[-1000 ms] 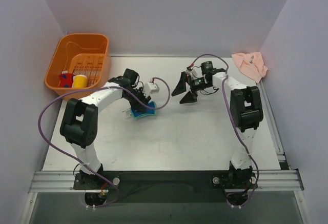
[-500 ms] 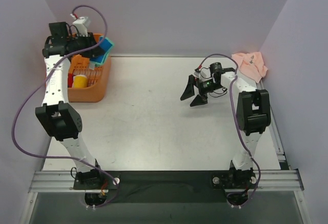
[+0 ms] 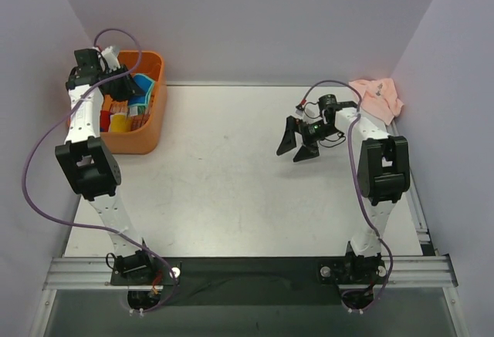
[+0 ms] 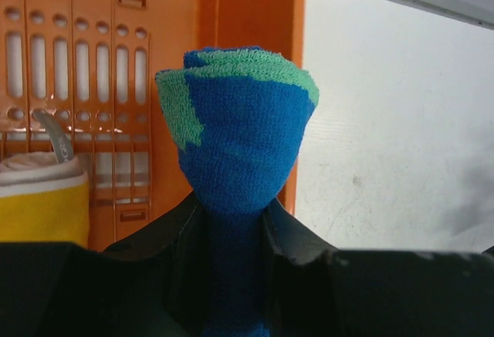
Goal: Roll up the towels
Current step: Place the rolled towel into the container
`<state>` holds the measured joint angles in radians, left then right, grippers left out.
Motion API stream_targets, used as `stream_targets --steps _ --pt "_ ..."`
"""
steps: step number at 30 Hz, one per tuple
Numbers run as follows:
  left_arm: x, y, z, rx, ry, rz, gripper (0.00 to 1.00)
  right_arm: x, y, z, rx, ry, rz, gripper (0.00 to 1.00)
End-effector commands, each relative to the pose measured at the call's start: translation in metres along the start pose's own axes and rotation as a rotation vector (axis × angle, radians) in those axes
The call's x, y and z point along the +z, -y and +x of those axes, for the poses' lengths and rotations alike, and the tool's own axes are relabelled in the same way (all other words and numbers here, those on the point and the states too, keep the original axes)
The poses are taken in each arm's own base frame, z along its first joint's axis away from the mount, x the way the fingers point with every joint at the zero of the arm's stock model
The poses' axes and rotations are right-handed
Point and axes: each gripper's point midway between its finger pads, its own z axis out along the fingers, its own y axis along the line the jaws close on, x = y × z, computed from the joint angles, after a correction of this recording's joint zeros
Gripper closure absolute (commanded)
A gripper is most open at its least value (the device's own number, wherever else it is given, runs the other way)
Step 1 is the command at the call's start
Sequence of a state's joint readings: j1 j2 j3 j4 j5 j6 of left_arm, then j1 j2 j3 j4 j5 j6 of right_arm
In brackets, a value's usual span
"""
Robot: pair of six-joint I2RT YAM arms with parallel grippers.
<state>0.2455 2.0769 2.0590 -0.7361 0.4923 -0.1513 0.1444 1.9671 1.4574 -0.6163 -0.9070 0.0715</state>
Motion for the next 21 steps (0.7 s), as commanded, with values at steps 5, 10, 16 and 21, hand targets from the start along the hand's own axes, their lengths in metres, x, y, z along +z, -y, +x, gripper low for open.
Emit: stream_targets --steps 5,10,16,21 --pt "0.015 -0.025 0.012 -0.13 0.003 -0.058 1.0 -0.015 0.005 0.005 -0.018 -0.006 0.046 0.0" --pt "0.016 -0.034 0.012 -0.163 0.009 -0.056 1.0 -0.021 0.023 0.026 -0.061 -0.075 0.098 0.0" --pt "0.008 -0.034 -0.001 -0.106 0.048 -0.055 1.0 -0.045 0.047 0.061 -0.228 -0.102 0.244 0.0" --pt "-0.003 -0.027 -0.021 -0.029 0.1 -0.026 1.0 -0.077 0.069 0.068 -0.364 -0.061 0.371 0.0"
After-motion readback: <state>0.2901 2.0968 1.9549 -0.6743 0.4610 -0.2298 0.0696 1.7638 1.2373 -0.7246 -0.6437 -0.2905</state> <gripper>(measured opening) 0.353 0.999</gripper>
